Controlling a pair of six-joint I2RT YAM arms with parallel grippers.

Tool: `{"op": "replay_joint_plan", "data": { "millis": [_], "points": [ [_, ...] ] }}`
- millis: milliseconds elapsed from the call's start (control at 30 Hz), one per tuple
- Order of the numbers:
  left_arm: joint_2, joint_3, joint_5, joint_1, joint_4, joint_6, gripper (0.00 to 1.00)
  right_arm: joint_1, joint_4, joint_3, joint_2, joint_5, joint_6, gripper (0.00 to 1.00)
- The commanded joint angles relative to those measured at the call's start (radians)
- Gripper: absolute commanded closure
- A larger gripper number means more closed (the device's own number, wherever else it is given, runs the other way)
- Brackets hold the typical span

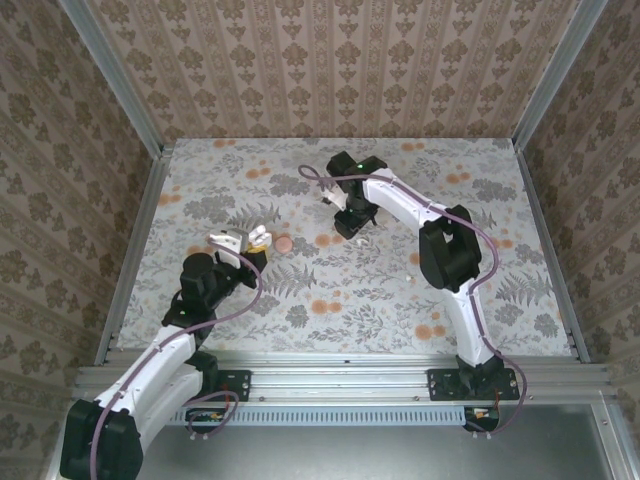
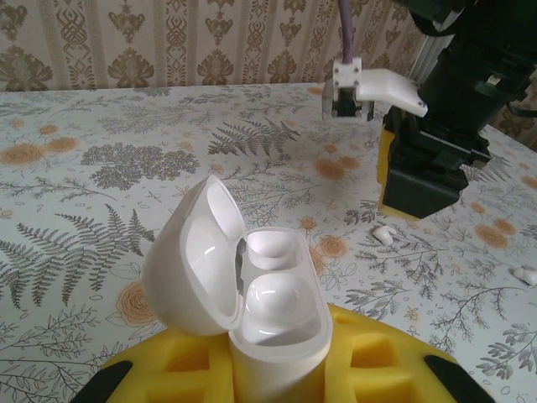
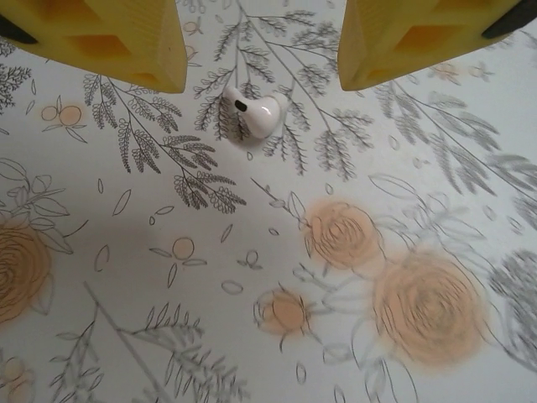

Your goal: Insert wireless bluetooth earbuds into charging case

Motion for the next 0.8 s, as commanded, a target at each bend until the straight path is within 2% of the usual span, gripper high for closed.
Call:
{"op": "replay_joint_plan", "data": {
  "millis": [0,300,433,767],
  "points": [
    [0.002,0.015,0.005,0.008,0.016,-0.011,0.89,-0.006,-0.079,0.023,0.047,0.008,-0.151,0.47],
    [0.029,0.027,0.006,0.007,0.021,-0.011,0.89,-0.030,-0.117,0.088,0.126,-0.017,-0.245,0.43],
    [0.033,0.033,0.005,0.006,0.023,-0.013,0.89,-0.045,-0.141,0.111,0.145,-0.079,-0.270,0.43],
    [0.046,0.036,0.006,0.006,0.029,-0.016,0.89,-0.058,-0.222,0.184,0.198,-0.102,-0.251,0.43]
  ]
}}
